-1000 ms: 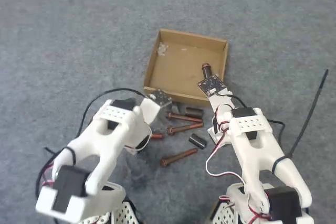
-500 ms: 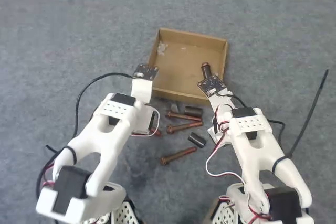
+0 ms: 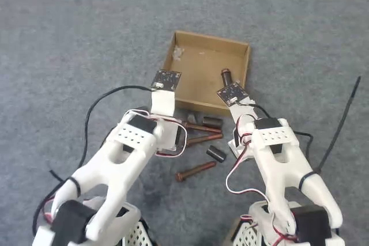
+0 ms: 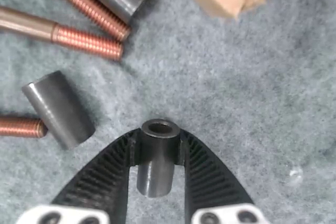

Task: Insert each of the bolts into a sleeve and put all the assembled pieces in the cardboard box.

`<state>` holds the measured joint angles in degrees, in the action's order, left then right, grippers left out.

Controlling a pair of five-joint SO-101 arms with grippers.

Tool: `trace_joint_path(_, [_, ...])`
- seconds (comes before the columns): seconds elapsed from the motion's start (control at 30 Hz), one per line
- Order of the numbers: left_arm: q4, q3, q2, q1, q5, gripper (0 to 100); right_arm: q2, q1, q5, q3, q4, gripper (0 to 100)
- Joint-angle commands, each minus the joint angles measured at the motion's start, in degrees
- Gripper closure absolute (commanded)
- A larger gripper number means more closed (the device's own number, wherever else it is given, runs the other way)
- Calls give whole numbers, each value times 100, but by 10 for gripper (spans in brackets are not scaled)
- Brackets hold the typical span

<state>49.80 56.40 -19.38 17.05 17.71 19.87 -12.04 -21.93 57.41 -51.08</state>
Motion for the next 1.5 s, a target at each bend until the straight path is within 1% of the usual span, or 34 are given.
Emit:
trace_joint_path(0.0, [-105, -31, -308, -404, 607, 904, 224, -31, -158, -35, 84, 992])
trace_joint_path(0.03, [-105, -31, -299, -536, 782, 874, 224, -31, -158, -35, 84, 992])
trace_joint_path(0.13, [-105, -31, -290, -765, 826, 821, 224, -31, -158, -35, 84, 992])
trace_joint_path(0.4, [-123, -22, -246, -800, 826, 819, 224, -31, -158, -35, 75, 992])
trace_joint_path(0.8, [70, -470, 510, -809, 826, 819, 224, -31, -158, -35, 75, 992])
trace_joint_path(1.0, [132, -532, 545, -967, 826, 820, 224, -31, -158, -35, 75, 992])
trace_joint_path(1.47, [141, -549, 545, -958, 835, 820, 224, -31, -158, -35, 84, 992])
